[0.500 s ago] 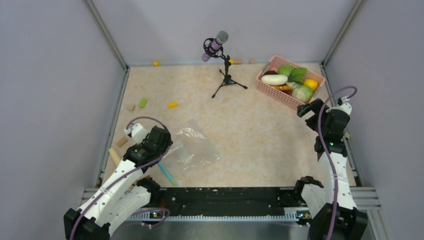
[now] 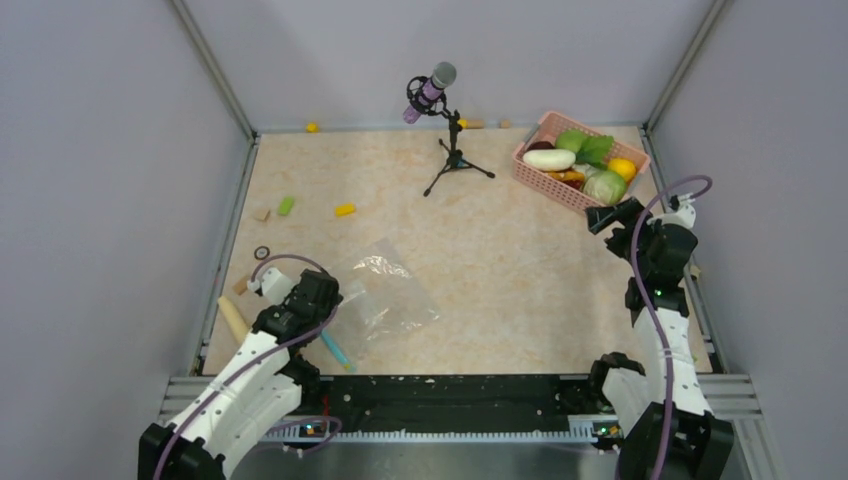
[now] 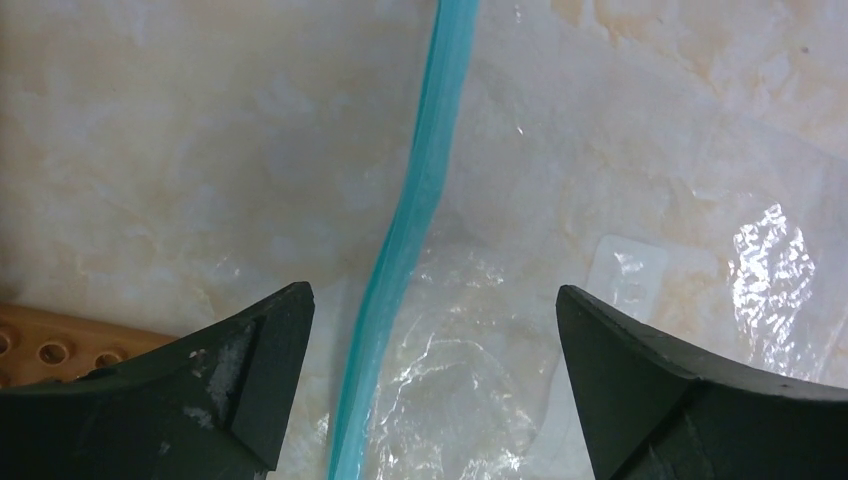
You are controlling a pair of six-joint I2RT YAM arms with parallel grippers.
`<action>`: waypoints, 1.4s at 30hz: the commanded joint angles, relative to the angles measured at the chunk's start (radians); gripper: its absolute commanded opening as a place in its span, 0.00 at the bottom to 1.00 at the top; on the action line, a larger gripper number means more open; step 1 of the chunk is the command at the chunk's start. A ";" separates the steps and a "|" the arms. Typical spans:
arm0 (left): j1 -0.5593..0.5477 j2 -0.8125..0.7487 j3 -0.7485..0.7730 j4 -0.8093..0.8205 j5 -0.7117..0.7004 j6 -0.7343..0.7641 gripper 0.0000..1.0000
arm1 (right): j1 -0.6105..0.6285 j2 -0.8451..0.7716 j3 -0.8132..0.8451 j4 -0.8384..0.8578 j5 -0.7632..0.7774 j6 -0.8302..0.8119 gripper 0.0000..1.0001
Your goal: Place the food in the zip-top bag and seal the zipper
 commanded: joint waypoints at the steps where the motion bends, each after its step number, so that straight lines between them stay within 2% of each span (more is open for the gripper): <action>1: 0.061 0.045 -0.023 0.107 0.045 -0.007 0.94 | -0.007 0.014 0.017 0.042 -0.034 0.011 0.99; 7: 0.091 0.145 -0.043 0.192 0.106 0.008 0.77 | -0.008 0.017 0.012 0.033 -0.029 0.017 0.98; 11: 0.092 0.190 -0.050 0.234 0.142 0.017 0.73 | -0.007 0.016 0.013 0.028 -0.018 0.018 0.98; 13: 0.092 0.211 -0.051 0.248 0.148 0.023 0.66 | -0.008 0.017 0.011 0.030 -0.017 0.020 0.98; 21: 0.092 0.272 -0.041 0.308 0.198 0.070 0.22 | -0.007 0.016 0.010 0.022 -0.008 0.028 0.98; 23: 0.091 0.289 -0.018 0.299 0.217 0.088 0.00 | -0.007 0.018 0.008 0.029 -0.002 0.034 0.97; 28: 0.082 0.307 0.024 0.318 0.272 0.153 0.00 | -0.007 0.030 0.013 0.041 -0.073 0.011 0.97; 34: 0.006 0.227 0.124 0.329 0.352 0.221 0.00 | 0.033 0.064 0.010 0.131 -0.238 -0.002 0.96; 39: -0.101 0.251 0.264 0.333 0.287 0.241 0.00 | 0.361 0.141 0.122 0.021 -0.198 -0.225 0.96; 42: -0.140 0.317 0.359 0.321 0.267 0.230 0.00 | 0.535 0.197 0.164 0.044 -0.248 -0.300 0.95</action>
